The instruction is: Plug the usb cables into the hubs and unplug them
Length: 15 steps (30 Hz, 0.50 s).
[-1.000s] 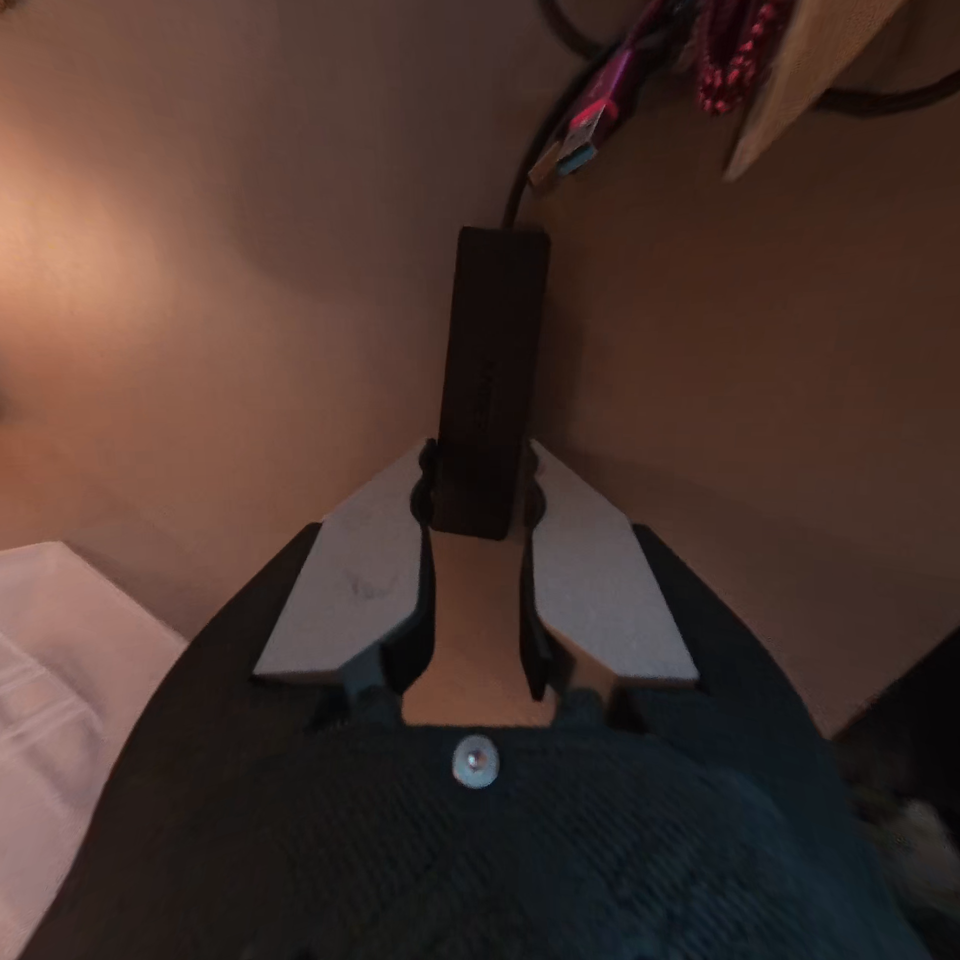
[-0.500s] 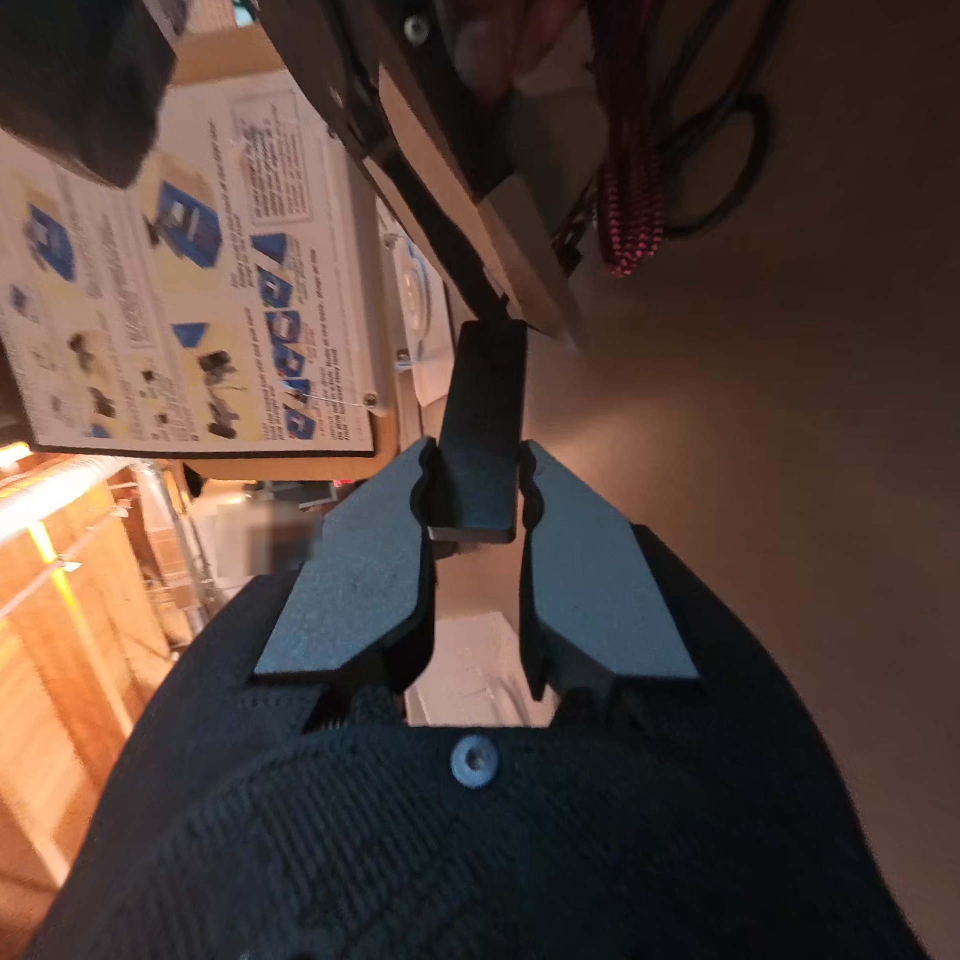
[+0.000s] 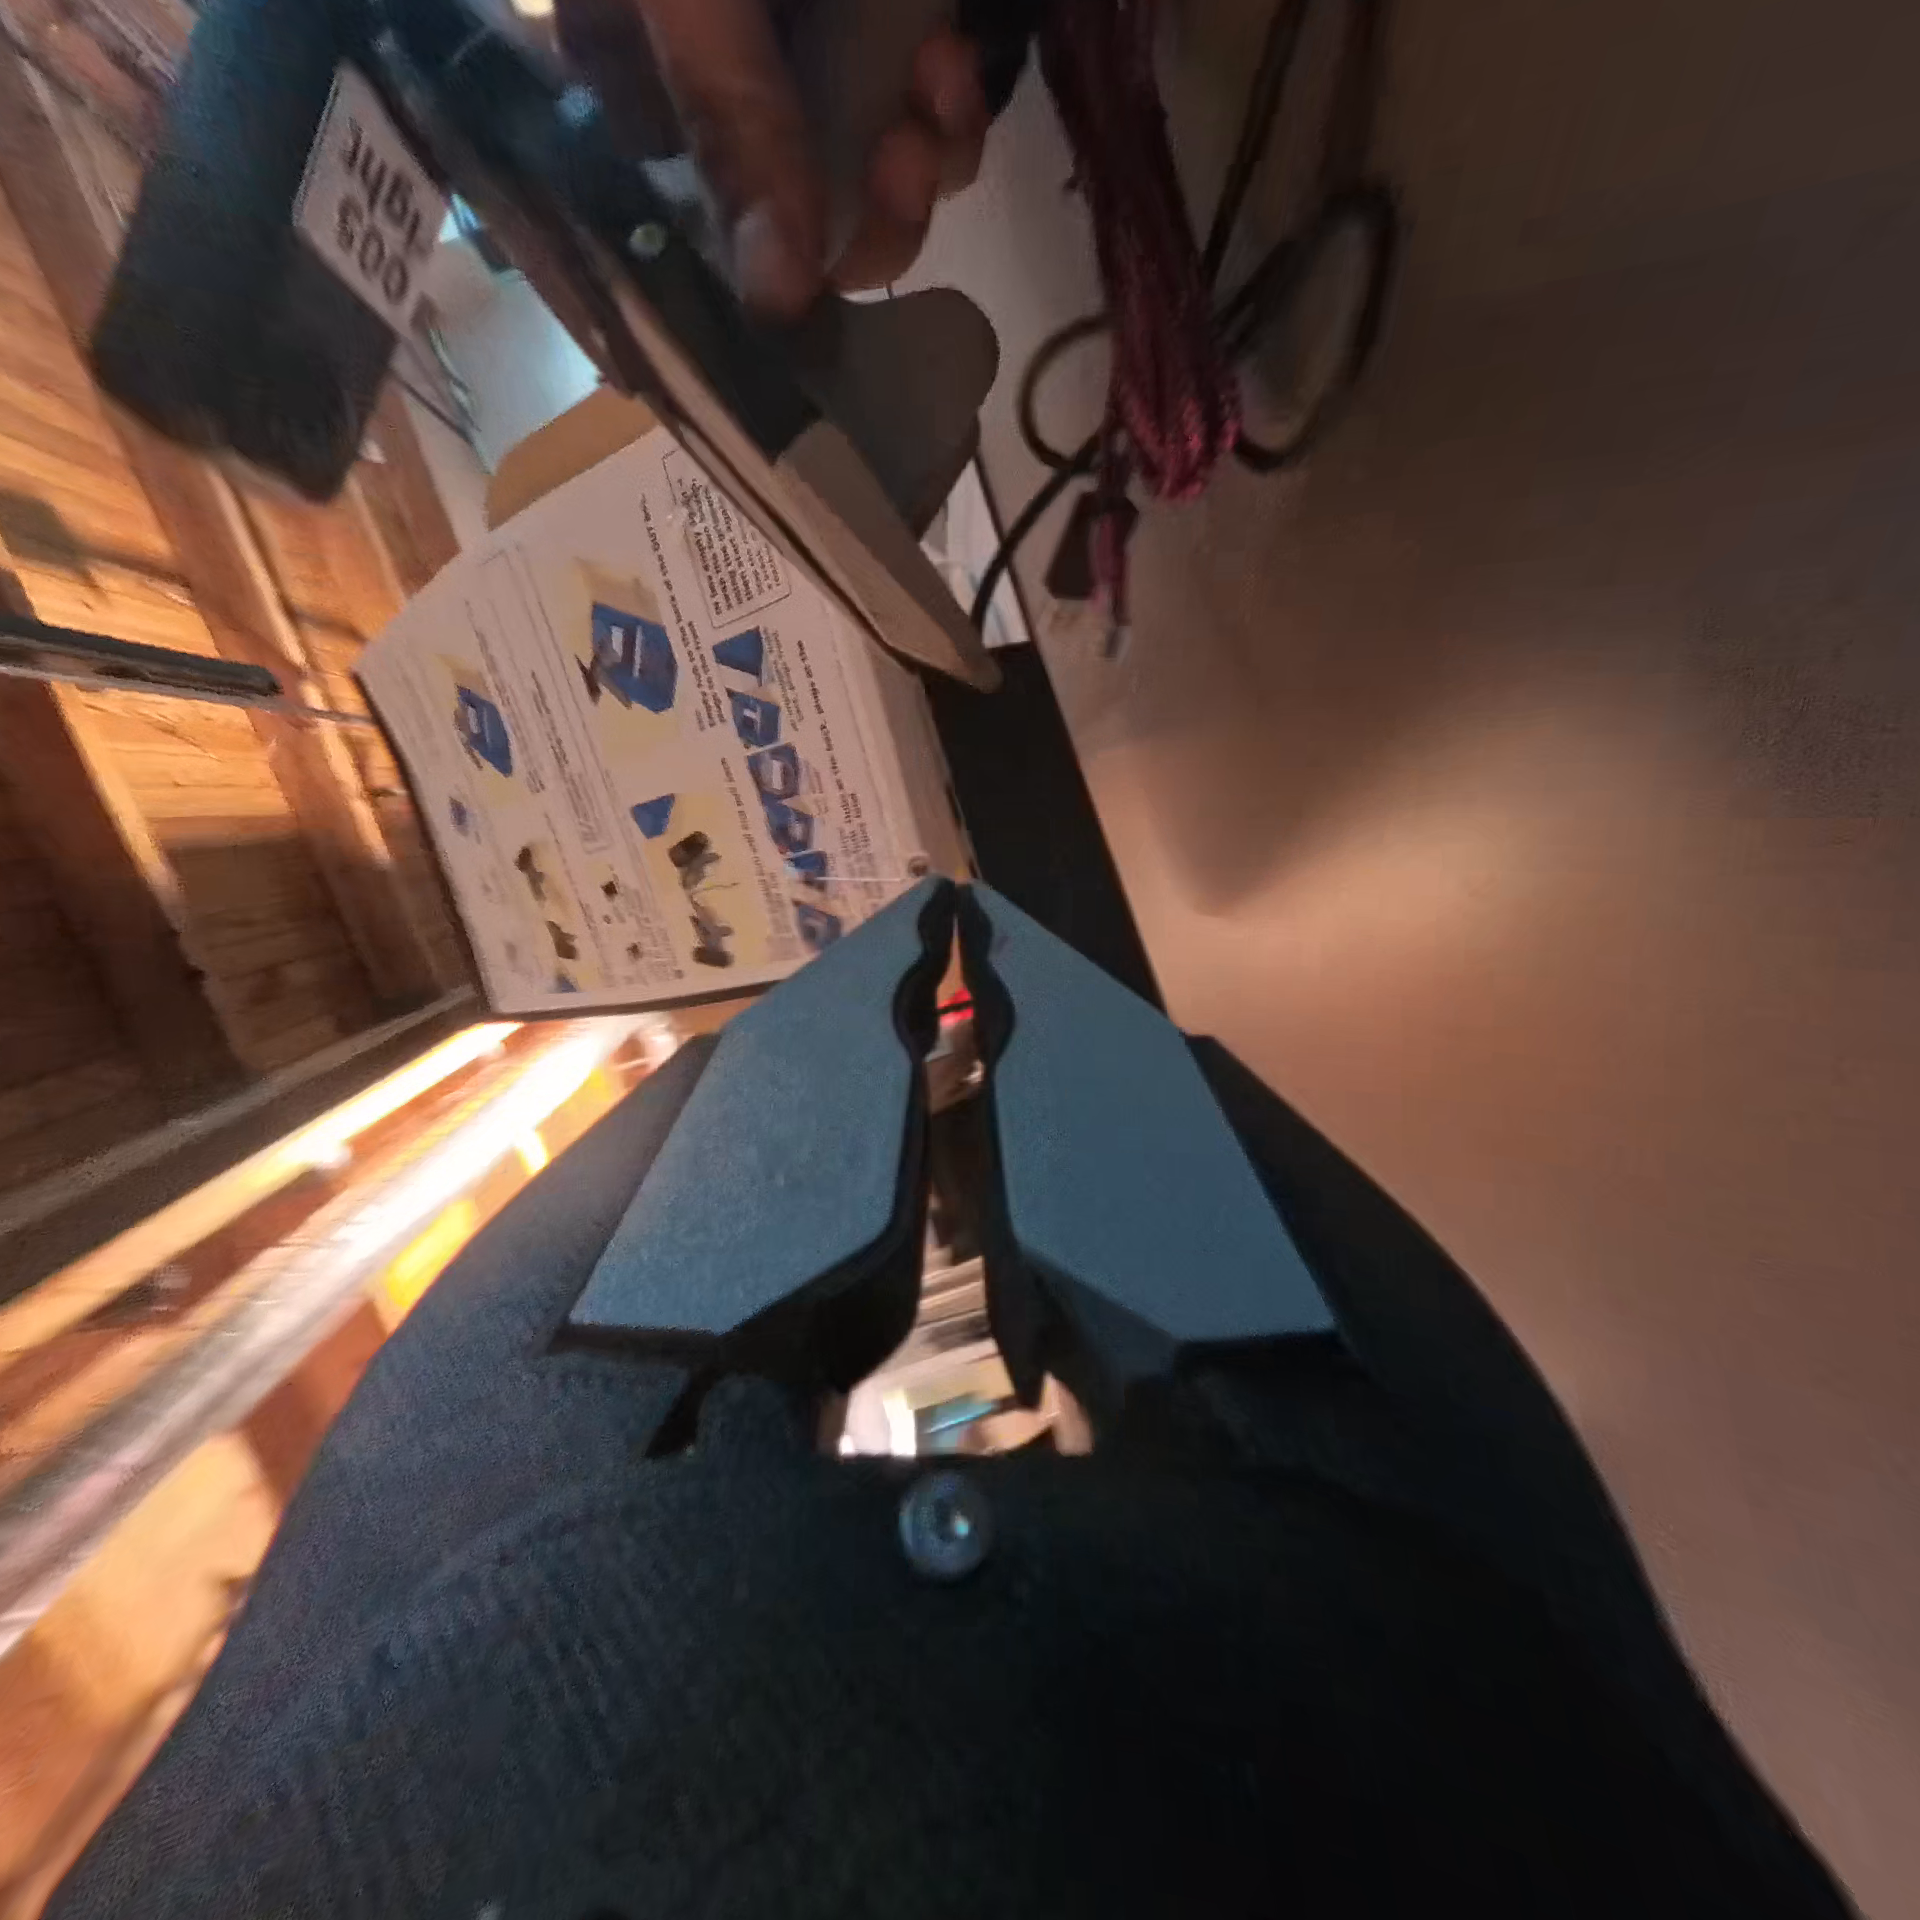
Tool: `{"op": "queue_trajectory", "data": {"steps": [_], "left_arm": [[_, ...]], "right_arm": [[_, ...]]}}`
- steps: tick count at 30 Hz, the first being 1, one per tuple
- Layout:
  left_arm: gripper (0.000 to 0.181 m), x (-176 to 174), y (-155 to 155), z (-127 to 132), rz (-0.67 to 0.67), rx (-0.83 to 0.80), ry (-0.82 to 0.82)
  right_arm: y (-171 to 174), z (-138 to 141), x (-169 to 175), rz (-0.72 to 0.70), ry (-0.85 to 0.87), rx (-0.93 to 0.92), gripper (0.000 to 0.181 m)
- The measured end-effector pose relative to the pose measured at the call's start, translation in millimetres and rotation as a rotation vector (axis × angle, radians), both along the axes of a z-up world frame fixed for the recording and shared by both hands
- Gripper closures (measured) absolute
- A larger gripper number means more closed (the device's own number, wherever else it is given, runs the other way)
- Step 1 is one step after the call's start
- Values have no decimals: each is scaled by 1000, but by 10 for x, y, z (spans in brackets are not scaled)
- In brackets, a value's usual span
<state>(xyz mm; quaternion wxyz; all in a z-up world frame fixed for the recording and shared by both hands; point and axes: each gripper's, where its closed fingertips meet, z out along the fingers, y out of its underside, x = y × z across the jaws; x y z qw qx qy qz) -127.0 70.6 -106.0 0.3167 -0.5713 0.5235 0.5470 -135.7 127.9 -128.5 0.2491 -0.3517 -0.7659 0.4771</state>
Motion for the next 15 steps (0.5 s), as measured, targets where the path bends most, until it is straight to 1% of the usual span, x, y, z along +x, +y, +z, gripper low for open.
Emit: {"op": "queue_trajectory", "data": {"steps": [1, 3, 5, 7, 8, 9, 10, 11, 13, 15], "left_arm": [[181, -20, -17, -3, 6, -9, -99], [181, -77, -46, -33, 42, -41, -312], [164, -168, -55, 20, 75, -16, -475], [153, -220, -82, 43, 96, -27, -663], [143, -242, -93, 60, 104, -32, -762], [136, -217, -113, 36, 102, -74, -874], [124, -195, -125, 12, 104, -115, -985], [110, -225, -105, 9, 122, -120, -1073], [99, -348, -43, -81, 178, -135, -1174], [93, -530, 35, -276, 272, -156, -1232]], "right_arm": [[24, 26, -6, -15, 21, 22, 174], [-8, 80, 21, 5, 52, 38, 174], [-38, 92, 31, 16, 70, 57, 174], [-43, 82, 24, 13, 80, 82, 174], [-42, 80, 23, 11, 82, 87, 174], [-42, 82, 21, 10, 84, 89, 174], [-42, 86, 23, 12, 85, 88, 174], [-44, 92, 27, 16, 85, 83, 174], [-43, 110, 35, 23, 87, 67, 174], [-40, 127, 51, 31, 92, 60, 174]]}}
